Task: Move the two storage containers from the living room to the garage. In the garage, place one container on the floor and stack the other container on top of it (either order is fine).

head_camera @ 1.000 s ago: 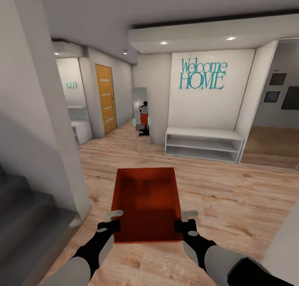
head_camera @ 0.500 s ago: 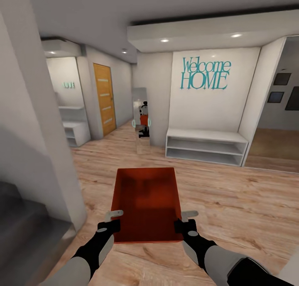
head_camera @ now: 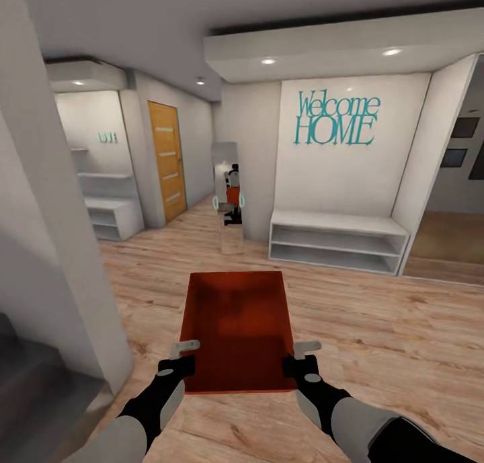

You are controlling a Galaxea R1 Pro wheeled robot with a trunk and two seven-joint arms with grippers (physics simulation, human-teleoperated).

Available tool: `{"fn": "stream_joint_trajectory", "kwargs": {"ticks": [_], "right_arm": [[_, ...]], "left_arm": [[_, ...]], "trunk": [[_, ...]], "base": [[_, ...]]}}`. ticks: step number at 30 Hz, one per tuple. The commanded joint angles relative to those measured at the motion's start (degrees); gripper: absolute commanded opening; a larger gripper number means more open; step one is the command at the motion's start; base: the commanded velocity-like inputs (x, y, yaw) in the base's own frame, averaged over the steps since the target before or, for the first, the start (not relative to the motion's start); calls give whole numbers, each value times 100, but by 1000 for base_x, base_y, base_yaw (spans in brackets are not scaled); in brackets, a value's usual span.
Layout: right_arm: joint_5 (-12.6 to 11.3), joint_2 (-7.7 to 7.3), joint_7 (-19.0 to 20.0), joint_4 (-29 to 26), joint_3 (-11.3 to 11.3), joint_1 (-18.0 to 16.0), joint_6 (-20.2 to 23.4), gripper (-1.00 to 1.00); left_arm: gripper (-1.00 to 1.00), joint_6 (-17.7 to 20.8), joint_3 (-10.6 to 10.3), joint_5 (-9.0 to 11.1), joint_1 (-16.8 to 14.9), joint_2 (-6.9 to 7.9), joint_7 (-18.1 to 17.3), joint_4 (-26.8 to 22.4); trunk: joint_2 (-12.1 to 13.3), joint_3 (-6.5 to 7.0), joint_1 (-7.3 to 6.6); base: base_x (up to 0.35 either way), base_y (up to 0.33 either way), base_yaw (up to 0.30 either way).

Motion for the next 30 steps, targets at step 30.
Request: {"fn": "stream_joint_trajectory", "kwargs": {"ticks": [30], "right_arm": [[-315, -63, -43, 173, -172, 3, -81, -100]], "left_arm": [[-100, 34, 210, 142, -4, 153, 49, -3]], "trunk": [[-6, -8, 4]], "base": [[323, 0, 0]]}}
